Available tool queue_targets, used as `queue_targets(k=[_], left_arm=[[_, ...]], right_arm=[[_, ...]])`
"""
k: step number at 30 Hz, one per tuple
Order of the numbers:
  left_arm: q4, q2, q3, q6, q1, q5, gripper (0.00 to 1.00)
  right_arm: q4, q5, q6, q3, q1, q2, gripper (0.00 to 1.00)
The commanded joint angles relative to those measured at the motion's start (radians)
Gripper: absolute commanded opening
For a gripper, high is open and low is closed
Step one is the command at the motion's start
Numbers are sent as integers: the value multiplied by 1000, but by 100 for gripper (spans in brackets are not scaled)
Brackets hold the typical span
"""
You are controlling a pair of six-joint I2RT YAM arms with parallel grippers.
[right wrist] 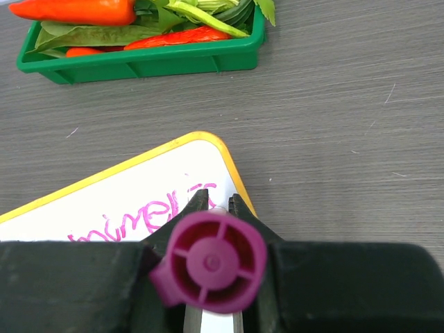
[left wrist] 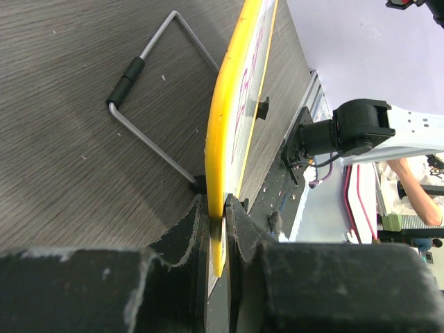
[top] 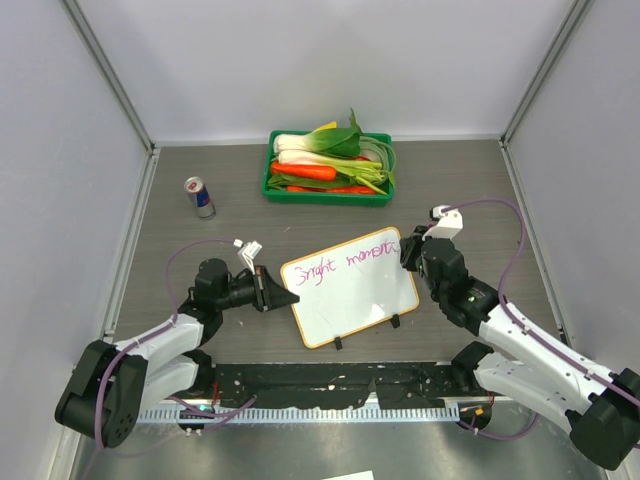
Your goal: Write a sentence on the whiteboard
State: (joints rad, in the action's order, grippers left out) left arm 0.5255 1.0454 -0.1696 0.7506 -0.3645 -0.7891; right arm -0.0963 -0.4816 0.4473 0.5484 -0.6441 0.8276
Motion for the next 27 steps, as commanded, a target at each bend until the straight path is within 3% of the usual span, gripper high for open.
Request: queue_targets(k=[1, 14, 27], left_arm=[[4, 4, -4, -37, 1, 16, 0], [4, 4, -4, -36, 1, 17, 0], [5, 7, -4, -37, -1, 16, 0]], right_arm=[[-17, 37, 8, -15, 3, -10, 1], [44, 89, 56, -18, 3, -18, 1], [18, 136, 27, -30, 3, -242, 1]])
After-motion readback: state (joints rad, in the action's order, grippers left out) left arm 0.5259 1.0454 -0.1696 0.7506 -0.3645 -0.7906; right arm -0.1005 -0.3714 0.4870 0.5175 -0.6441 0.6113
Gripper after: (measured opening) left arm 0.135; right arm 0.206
